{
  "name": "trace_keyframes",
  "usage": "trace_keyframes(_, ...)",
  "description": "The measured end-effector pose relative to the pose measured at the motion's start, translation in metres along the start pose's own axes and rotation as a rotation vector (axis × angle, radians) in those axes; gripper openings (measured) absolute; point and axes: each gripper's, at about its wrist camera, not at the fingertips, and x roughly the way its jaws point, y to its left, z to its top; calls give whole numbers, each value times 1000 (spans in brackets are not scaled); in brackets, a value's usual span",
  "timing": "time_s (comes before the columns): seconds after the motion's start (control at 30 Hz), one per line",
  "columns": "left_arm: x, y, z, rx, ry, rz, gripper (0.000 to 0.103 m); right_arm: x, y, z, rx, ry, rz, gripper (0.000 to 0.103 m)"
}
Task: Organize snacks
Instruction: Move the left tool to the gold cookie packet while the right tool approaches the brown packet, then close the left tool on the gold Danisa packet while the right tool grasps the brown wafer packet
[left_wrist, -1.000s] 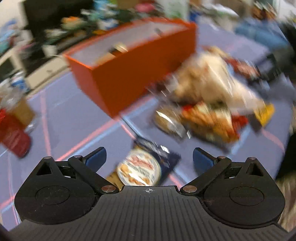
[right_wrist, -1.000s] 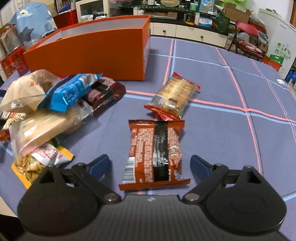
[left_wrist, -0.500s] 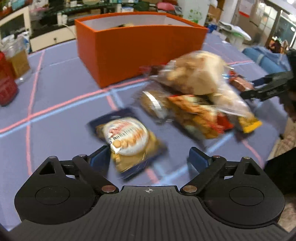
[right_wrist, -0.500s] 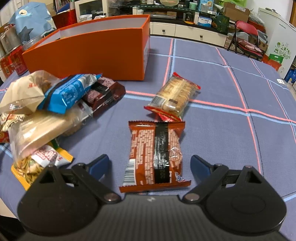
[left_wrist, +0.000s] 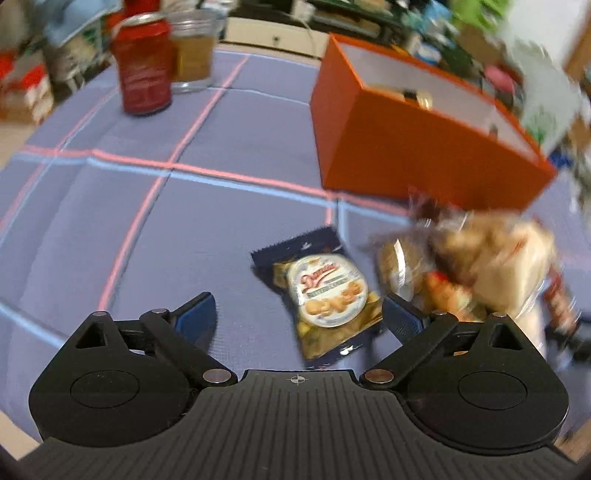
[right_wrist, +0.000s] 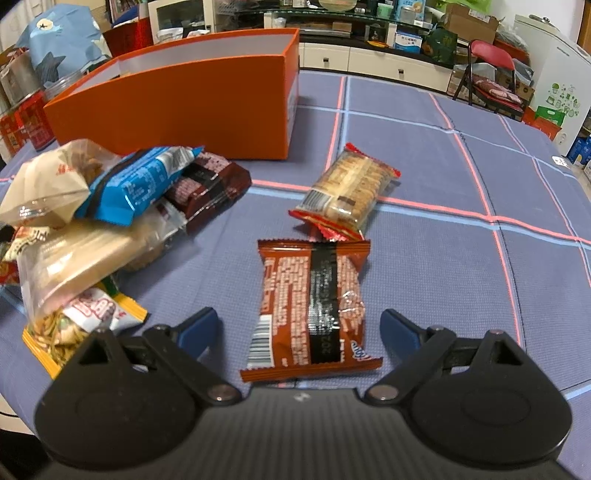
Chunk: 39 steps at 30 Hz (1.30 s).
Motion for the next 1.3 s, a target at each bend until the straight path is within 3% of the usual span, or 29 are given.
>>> trace_keyframes(0.1, -4, -3, 0, -105, -31, -42, 86, 0, 0, 0, -1, 0, 2, 93)
trace_keyframes(0.23, 11, -12, -5, -98, -30, 40, 84, 0, 1, 0, -1, -3, 2, 93)
trace_keyframes(0.43, 18, -17, -11, 9, -72, 109, 78, -1, 3, -3, 0, -9, 1, 93)
trace_keyframes(0.57, 20, -13, -13, 70, -75, 153, 69, -4, 7, -5, -3, 3, 10, 93)
trace_keyframes(0.73, 18, -11, -15, 67, -71, 167, 68, -4, 10, -4, 0, 1, 9, 93)
trace_keyframes(1.03, 20, -15, -15, 102, -74, 152, 68, -3, 4, 0, 50, -36, -32, 75)
trace_keyframes(1.07, 20, -16, -16, 111, -74, 152, 66, -3, 4, 1, 51, -34, -32, 73)
trace_keyframes(1.1, 20, -17, -17, 122, -76, 158, 64, -4, 5, 2, 52, -32, -33, 65)
trace_keyframes(1.13, 19, -19, -18, 141, -79, 168, 53, -6, 7, 3, 49, -28, -28, 53)
trace_keyframes(1.2, 18, -24, -19, 180, -86, 176, 26, -8, 12, 3, 30, -30, -30, 44)
trace_keyframes(1.3, 15, -25, -18, 174, -71, 152, 20, -11, 21, 1, -17, -44, -40, 40)
